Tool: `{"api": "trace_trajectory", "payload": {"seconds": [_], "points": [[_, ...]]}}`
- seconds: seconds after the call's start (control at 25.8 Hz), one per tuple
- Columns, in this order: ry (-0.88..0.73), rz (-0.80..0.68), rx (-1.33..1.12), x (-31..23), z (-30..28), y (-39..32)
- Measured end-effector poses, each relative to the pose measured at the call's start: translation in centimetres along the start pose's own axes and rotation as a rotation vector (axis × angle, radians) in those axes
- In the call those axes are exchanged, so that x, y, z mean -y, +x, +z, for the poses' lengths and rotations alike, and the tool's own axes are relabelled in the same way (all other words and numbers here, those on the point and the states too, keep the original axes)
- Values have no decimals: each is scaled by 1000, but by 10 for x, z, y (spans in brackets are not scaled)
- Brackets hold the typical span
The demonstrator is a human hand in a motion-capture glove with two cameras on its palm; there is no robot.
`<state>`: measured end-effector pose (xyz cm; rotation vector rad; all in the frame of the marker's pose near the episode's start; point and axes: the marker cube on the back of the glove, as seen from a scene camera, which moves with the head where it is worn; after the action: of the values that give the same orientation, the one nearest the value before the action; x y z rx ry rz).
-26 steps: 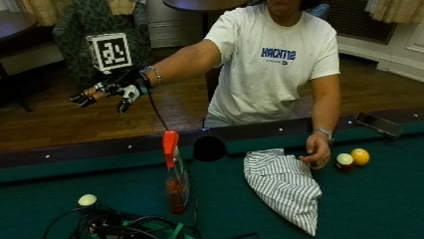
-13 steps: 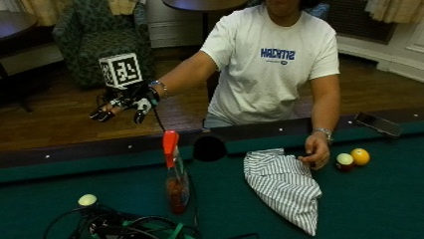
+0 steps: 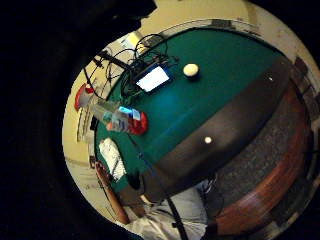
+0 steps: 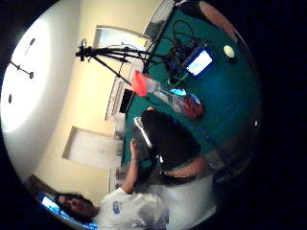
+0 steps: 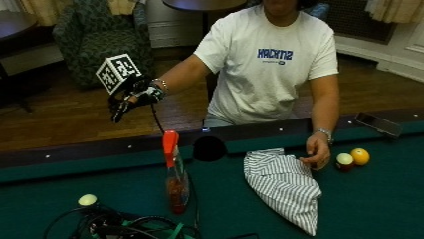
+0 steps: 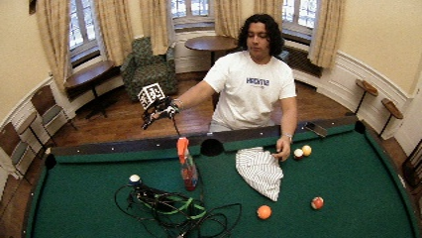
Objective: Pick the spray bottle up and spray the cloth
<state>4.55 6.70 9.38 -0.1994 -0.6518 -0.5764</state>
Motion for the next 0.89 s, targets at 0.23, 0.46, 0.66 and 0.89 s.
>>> {"api": "trace_trajectory", "payload": {"seconds": [0.23,0.46,0.66,0.89], "points": [[-194,-97,195,-6,9,1],[-321,-166,329,-12,12,9],[-405,-185,408,-14,11,12],[-490,-202,512,-13,10,15]]}}
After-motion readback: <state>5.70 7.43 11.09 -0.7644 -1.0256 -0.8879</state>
